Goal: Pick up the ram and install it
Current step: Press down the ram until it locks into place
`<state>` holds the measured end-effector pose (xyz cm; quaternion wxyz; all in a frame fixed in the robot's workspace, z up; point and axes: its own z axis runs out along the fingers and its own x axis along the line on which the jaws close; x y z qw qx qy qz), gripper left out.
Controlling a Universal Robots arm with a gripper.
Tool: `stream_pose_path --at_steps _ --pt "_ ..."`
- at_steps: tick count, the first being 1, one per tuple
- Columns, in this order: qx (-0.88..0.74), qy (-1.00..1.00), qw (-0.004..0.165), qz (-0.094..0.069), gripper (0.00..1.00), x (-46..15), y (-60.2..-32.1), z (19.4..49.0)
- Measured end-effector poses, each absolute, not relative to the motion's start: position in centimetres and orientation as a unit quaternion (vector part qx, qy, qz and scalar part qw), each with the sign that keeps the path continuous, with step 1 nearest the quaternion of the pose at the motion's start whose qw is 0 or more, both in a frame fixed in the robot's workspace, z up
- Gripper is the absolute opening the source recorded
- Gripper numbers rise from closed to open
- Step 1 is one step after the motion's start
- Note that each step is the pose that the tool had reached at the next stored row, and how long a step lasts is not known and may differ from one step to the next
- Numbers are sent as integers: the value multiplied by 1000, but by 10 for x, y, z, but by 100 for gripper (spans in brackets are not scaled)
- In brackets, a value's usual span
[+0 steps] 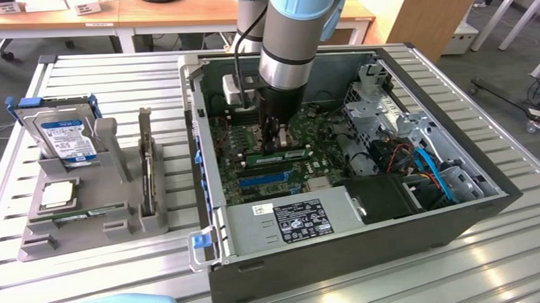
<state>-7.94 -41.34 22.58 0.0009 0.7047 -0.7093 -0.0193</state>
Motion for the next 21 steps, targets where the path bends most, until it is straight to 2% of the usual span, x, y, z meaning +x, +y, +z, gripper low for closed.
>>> stream_pose_path --at_steps 21 --pt "705 -709 1 -19 10 -79 -413 224"
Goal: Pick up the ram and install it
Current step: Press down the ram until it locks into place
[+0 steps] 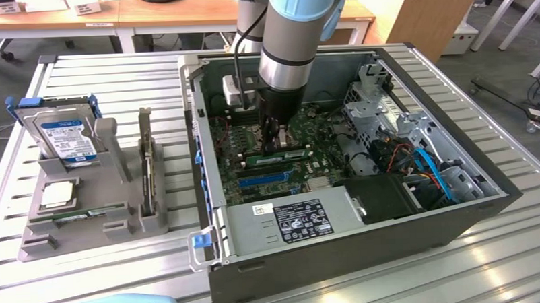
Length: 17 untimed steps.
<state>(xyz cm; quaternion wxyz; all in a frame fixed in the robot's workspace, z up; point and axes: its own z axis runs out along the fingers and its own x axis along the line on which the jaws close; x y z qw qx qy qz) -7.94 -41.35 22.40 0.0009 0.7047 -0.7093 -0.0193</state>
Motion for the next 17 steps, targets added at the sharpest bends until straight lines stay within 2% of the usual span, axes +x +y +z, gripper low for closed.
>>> stream_pose_path --at_steps 17 --pt "705 -709 1 -19 10 -79 -413 223"
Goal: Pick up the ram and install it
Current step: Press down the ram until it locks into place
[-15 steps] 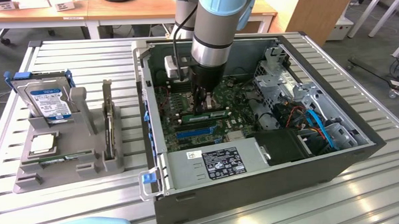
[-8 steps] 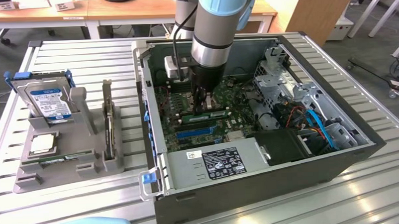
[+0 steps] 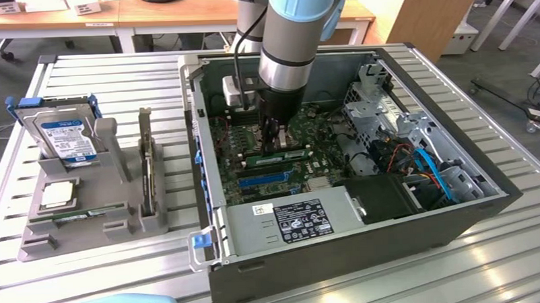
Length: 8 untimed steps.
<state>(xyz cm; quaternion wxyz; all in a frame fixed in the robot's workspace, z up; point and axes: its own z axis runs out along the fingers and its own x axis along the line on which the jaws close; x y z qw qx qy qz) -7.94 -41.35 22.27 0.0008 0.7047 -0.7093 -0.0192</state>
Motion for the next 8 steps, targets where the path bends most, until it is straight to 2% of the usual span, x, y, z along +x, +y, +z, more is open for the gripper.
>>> stream_pose_path --at_steps 8 --pt "705 -709 1 -19 10 -79 -413 223"
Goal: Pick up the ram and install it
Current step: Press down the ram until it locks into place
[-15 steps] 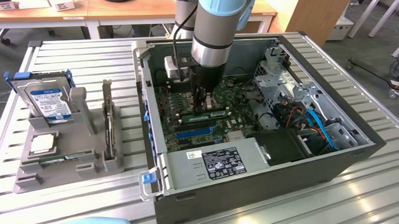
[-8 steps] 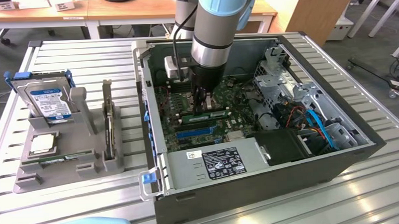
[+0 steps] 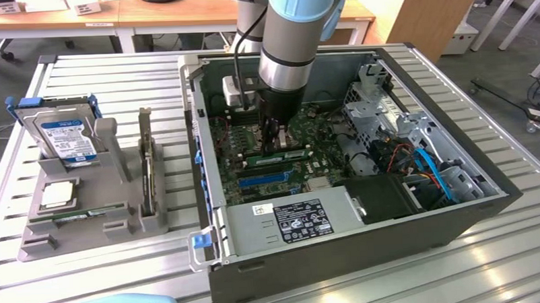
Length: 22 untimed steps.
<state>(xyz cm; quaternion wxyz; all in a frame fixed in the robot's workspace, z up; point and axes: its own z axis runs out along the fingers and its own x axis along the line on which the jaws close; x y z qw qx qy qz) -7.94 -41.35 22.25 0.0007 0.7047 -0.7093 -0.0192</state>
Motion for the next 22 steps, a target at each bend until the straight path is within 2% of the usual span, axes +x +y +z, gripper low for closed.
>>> stream_pose_path --at_steps 6,22 --pt "705 -709 0 -19 10 -79 -413 226" --pt "705 -709 1 -19 10 -79 -413 270"
